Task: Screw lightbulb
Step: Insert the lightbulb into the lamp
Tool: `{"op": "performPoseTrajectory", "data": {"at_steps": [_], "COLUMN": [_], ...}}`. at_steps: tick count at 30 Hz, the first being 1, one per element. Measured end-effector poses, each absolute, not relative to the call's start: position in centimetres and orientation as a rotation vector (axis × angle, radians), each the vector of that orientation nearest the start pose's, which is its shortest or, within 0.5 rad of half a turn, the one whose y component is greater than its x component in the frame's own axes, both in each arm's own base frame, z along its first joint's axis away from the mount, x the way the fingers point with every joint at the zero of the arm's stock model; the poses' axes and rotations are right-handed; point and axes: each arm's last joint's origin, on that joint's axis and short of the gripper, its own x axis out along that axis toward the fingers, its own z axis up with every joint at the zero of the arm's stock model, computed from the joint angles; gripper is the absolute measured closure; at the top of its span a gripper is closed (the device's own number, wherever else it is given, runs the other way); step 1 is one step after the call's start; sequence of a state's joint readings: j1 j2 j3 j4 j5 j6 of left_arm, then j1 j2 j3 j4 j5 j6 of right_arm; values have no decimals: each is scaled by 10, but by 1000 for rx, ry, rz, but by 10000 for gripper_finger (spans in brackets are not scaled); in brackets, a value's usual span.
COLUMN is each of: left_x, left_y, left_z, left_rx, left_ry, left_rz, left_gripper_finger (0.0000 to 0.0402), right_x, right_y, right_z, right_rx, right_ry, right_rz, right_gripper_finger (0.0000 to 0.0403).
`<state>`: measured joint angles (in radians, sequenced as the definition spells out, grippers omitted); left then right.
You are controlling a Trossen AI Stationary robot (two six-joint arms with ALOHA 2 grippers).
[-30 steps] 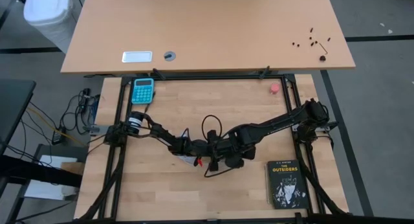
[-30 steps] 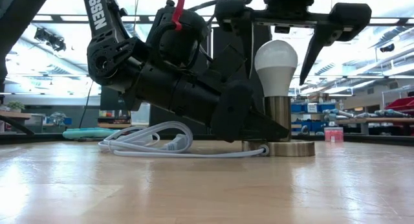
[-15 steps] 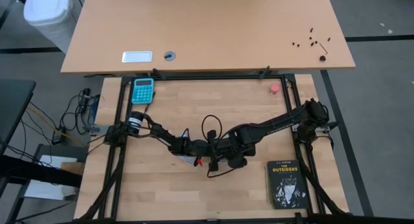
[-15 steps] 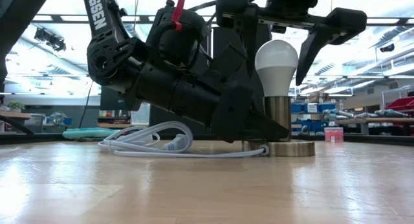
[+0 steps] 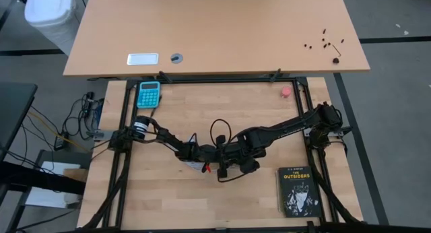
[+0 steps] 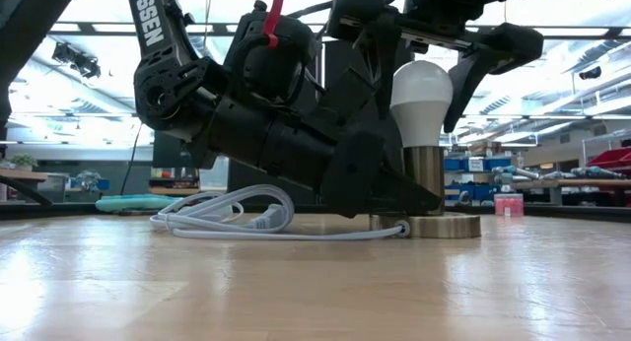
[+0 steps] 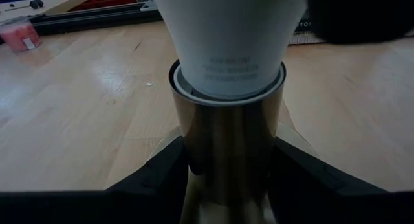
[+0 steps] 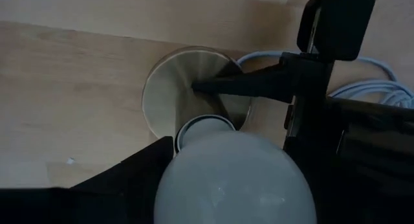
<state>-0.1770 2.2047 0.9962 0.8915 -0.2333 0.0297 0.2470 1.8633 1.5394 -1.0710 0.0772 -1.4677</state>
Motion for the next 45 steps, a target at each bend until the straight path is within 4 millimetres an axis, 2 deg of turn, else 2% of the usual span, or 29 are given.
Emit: {"op": "performPoseTrajectory", "data": {"at_steps": [29,38,45], "left_x": [405,405,405], "left_y": [-66,-66,-66], "left_z": [78,78,78], "left_rx": [86,84,84], "left_ry": [312,312,311], "left_rz": [49,49,48], "left_gripper_finger": [201,201,201], "right_x": [356,353,354], "right_y": [80,79,80], "right_z": [240,235,232], "right_rx": [-1303,-1278,-1265], "right_ry": [1027,1042,1046], "right_rz": [1130,1125,1102], "right_gripper_finger": [97,142,132]}}
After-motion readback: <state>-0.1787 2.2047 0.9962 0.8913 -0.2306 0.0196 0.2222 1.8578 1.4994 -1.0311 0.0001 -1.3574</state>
